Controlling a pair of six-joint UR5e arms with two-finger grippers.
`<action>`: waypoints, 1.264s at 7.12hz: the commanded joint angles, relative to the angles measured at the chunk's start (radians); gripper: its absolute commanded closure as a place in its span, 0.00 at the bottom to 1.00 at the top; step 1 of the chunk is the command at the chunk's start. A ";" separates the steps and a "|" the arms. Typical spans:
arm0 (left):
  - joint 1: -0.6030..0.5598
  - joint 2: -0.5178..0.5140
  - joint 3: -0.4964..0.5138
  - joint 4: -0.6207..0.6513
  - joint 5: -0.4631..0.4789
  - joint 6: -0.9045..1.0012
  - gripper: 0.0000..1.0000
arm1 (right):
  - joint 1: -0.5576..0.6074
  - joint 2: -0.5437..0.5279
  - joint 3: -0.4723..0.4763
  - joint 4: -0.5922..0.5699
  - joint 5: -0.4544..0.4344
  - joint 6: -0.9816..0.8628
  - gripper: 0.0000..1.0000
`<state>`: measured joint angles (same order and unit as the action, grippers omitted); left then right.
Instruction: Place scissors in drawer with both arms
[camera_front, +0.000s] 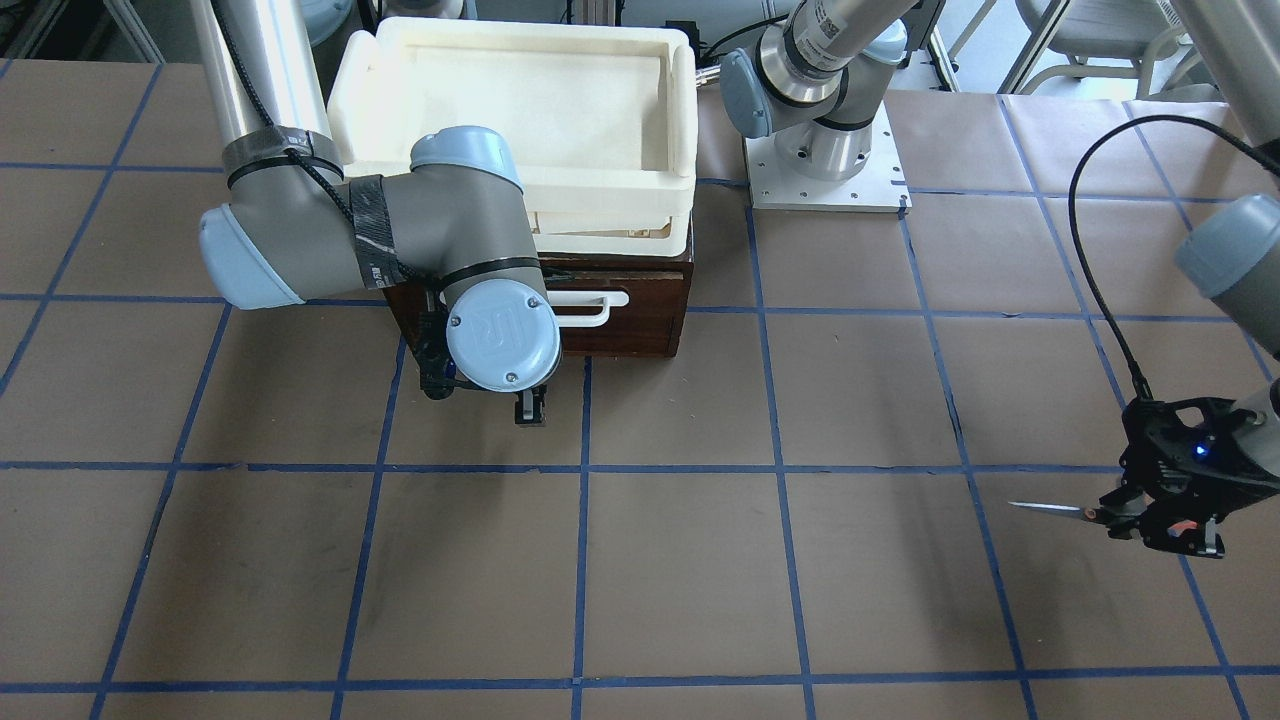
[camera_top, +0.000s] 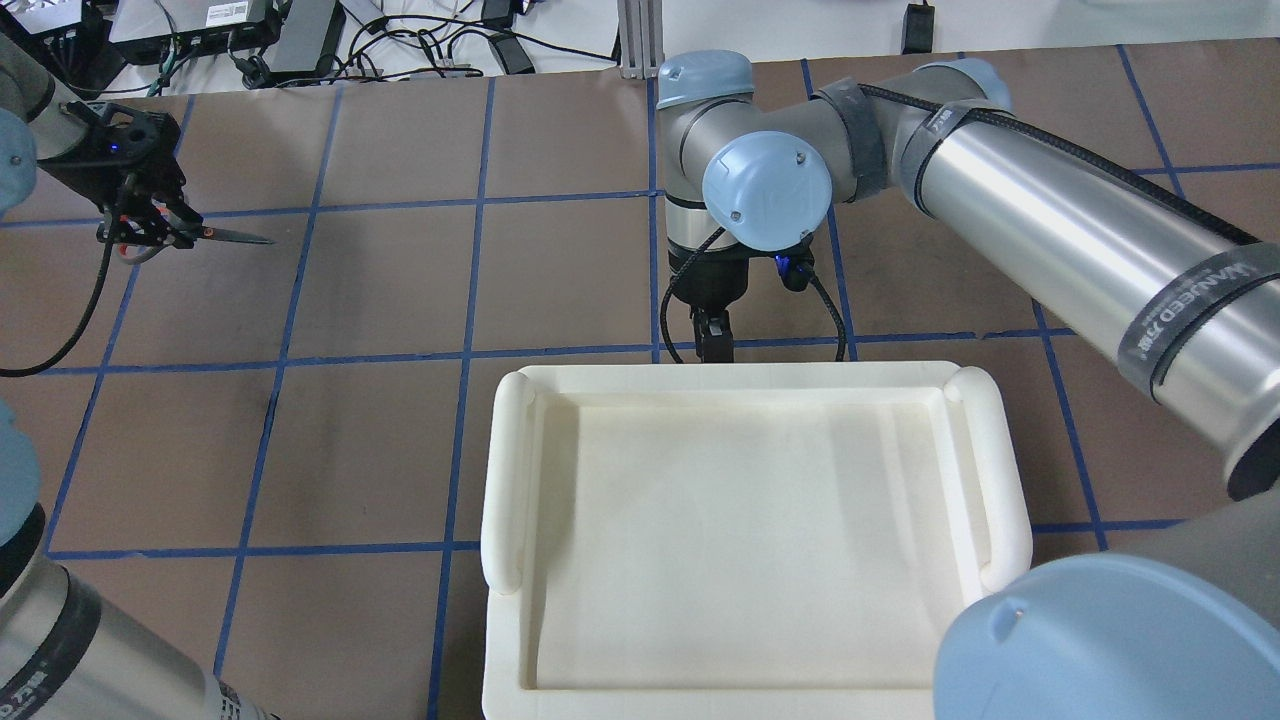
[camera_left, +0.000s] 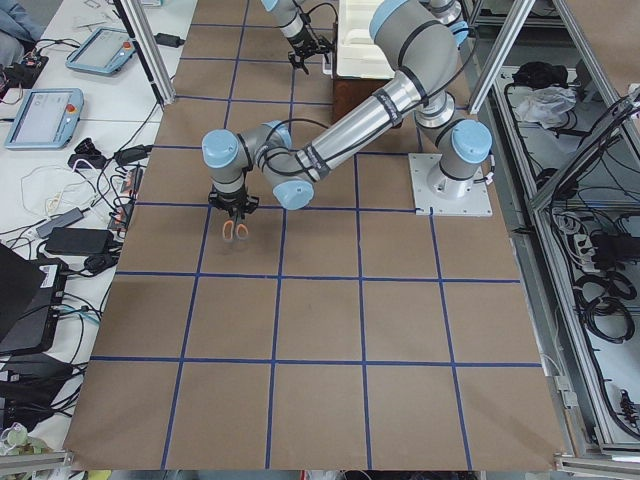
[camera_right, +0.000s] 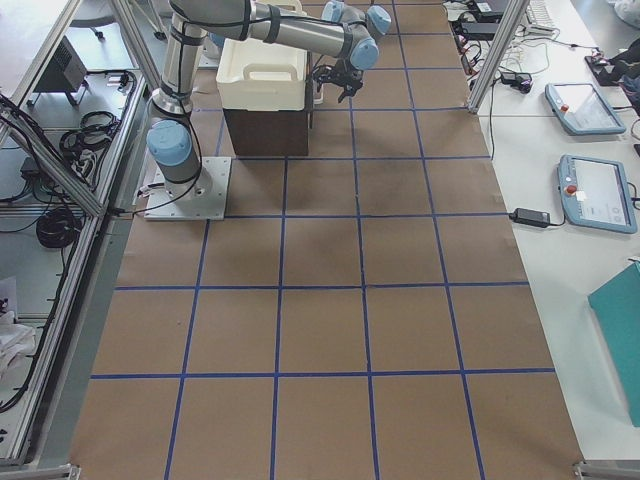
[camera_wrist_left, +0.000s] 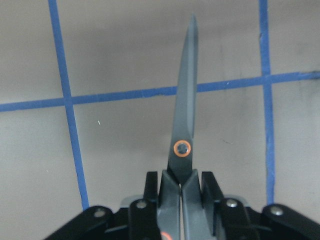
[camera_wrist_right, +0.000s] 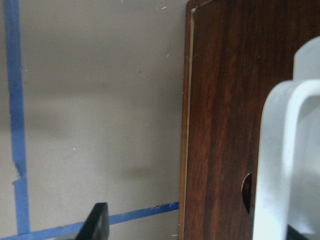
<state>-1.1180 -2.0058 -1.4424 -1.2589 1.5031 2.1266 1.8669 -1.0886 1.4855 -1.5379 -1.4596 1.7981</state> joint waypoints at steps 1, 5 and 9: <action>-0.063 0.144 -0.003 -0.152 0.019 -0.051 1.00 | 0.000 -0.001 -0.011 -0.062 -0.011 -0.020 0.00; -0.120 0.216 -0.013 -0.203 0.026 -0.114 1.00 | -0.011 -0.004 -0.056 -0.070 -0.049 -0.072 0.00; -0.244 0.251 -0.021 -0.250 0.025 -0.238 1.00 | -0.032 0.003 -0.079 -0.093 -0.059 -0.158 0.00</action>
<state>-1.3155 -1.7673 -1.4602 -1.4985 1.5247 1.9171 1.8407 -1.0874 1.4127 -1.6184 -1.5175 1.6704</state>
